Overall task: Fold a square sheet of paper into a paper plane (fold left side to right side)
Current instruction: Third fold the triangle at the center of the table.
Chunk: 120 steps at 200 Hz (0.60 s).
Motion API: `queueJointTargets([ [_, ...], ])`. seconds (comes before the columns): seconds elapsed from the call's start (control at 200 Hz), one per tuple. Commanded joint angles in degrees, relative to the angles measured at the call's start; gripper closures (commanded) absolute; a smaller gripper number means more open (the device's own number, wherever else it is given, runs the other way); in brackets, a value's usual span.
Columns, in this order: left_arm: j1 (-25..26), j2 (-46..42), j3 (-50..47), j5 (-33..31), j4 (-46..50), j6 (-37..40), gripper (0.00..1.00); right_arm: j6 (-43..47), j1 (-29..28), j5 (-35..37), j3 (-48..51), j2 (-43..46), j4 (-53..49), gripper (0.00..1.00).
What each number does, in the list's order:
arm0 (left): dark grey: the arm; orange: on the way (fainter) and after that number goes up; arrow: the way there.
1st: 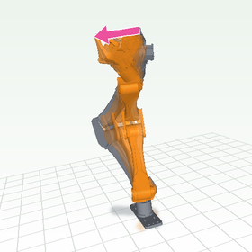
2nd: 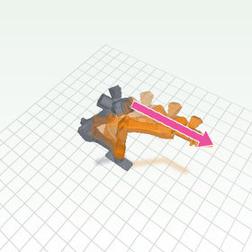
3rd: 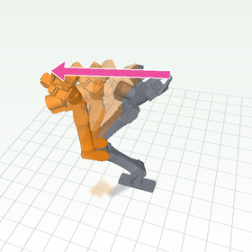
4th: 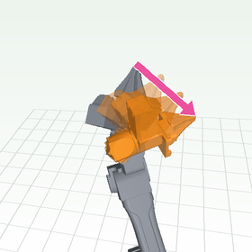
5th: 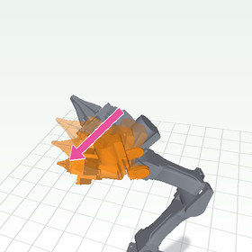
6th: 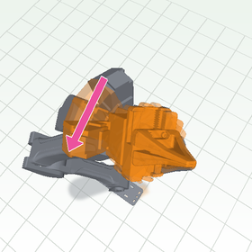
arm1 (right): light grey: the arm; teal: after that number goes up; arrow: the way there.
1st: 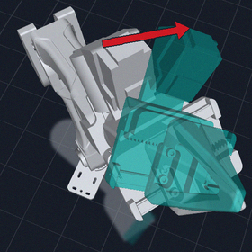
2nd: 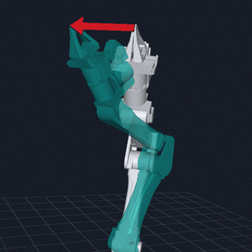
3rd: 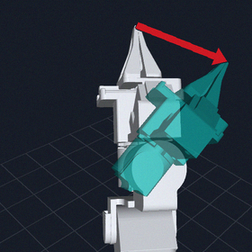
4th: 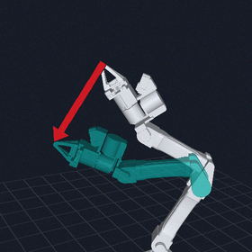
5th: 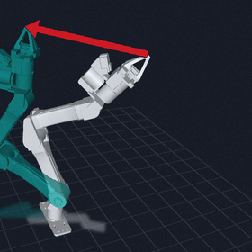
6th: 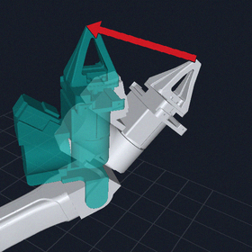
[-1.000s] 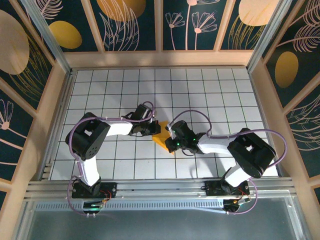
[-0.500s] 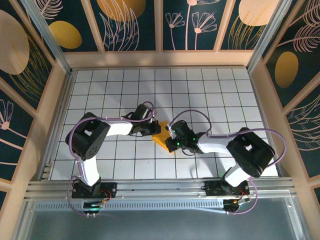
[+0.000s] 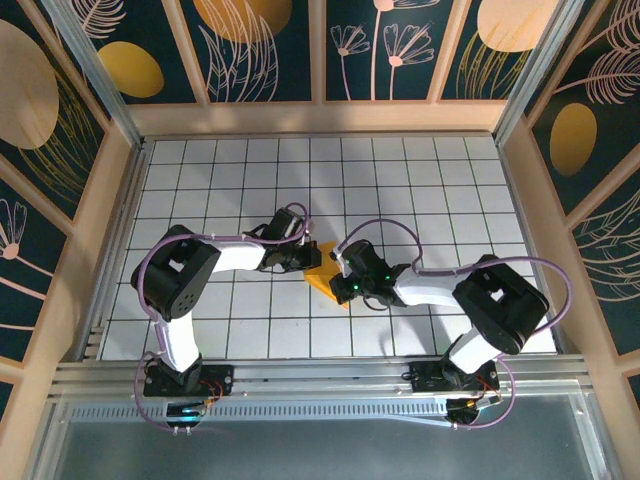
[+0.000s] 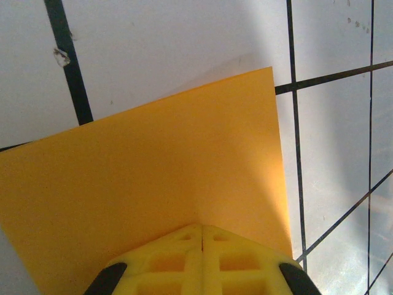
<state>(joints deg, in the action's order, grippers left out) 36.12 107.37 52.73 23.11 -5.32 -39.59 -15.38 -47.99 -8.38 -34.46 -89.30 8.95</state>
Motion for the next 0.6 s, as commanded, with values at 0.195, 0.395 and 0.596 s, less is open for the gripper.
queueJointTargets([
  [0.195, 0.39, 2.41, -1.04, -3.69, 4.16, 0.05, 0.96, 0.55, 0.36, 0.23, -1.07, -3.14, -1.37, 1.00],
  [0.395, 0.30, 0.26, 0.68, -4.95, 4.27, -0.66, 0.92, 0.02, 0.36, -0.32, 0.07, -4.12, -1.89, 1.00],
  [0.596, -0.51, -4.34, 2.64, -6.08, 5.00, -1.01, 0.86, -0.25, 0.41, -0.93, 0.27, -4.65, -2.19, 1.00],
])
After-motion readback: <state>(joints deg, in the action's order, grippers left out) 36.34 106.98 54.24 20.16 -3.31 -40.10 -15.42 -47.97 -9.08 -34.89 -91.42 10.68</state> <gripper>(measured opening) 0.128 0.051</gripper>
